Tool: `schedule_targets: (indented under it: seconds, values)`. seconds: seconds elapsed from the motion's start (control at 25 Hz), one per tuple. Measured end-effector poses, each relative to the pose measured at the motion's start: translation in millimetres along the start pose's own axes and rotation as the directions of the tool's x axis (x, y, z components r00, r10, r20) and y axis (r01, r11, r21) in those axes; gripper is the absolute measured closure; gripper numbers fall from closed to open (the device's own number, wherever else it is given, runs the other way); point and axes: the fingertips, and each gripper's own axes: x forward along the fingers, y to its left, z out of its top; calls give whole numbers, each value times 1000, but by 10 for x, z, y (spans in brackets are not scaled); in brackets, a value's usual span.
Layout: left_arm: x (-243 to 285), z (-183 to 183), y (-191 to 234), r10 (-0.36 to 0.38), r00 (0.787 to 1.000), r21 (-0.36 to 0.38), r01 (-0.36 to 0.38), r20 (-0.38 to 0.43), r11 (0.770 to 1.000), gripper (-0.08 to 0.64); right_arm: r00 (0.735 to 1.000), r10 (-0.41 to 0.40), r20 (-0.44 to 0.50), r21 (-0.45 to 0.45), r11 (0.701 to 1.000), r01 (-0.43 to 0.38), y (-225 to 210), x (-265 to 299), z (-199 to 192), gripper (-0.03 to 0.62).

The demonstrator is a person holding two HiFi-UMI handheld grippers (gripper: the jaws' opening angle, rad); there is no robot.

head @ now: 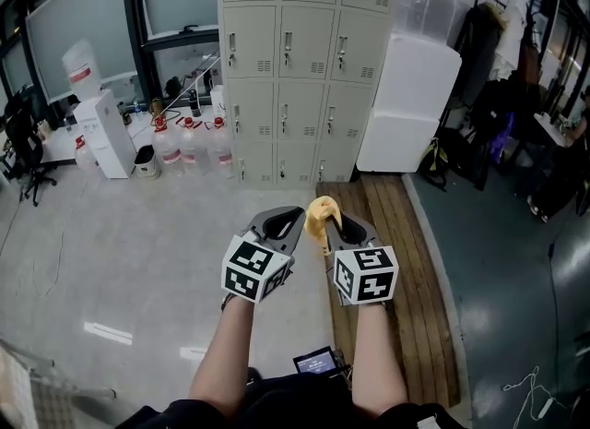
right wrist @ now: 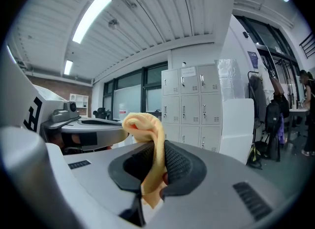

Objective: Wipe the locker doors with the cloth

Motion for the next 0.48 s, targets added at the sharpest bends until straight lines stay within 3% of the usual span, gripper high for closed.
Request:
schedule_targets:
  seconds: [0.48]
  values:
    - [140,-56,-152,-7,1000,2,7,6,1000,535,1000,13,10,-4,1000,-12,-128,-64,-66,517]
